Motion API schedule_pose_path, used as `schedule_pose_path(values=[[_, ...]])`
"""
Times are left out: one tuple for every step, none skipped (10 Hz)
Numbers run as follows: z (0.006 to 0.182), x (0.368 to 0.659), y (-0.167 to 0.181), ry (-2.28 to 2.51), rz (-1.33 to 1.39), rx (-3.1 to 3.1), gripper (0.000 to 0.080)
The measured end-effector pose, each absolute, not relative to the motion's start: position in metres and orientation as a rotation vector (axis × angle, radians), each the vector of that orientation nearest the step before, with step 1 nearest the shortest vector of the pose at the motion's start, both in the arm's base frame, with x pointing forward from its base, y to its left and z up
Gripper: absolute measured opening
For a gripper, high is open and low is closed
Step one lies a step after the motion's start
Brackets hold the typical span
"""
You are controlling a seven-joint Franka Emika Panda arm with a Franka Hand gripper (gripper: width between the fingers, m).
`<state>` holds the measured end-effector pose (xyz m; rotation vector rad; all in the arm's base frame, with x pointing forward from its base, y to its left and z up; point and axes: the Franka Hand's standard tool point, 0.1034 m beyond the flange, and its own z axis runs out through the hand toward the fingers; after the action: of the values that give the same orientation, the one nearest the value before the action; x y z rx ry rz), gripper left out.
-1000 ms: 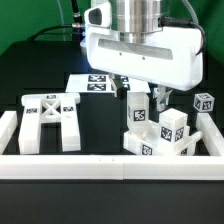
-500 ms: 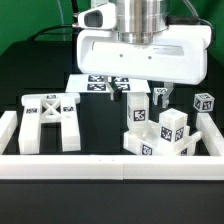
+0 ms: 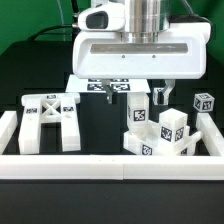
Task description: Assemble chair
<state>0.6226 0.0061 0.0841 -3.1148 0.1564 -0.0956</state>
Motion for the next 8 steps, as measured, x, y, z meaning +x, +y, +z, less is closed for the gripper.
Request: schedule_pose_path(values=[[0.0840,0.6225,0.0061,0.156,-0.095,-3.115,0.0520],[0.0840,0.6224,0.0060,0.157,-0.095,-3.115,0.0382],[0.0840,0.6225,0.0060,0.157,-0.095,-3.115,0.0289],[0.0840,0.6225,0.0060,0.157,-0.095,-3.115,0.0289],[0.0840,0.6224,0.0061,0.168,-0.095,-3.114,0.0289],[0.0839,0.6224,0.0061,0.212,-0.095,-3.110,0.0289],[0.0838,0.6226,0.0064,0.263,-0.095,-3.105,0.0289],[0.0837,0.6228,0.0075,0.394,-0.095,-3.088,0.0289]])
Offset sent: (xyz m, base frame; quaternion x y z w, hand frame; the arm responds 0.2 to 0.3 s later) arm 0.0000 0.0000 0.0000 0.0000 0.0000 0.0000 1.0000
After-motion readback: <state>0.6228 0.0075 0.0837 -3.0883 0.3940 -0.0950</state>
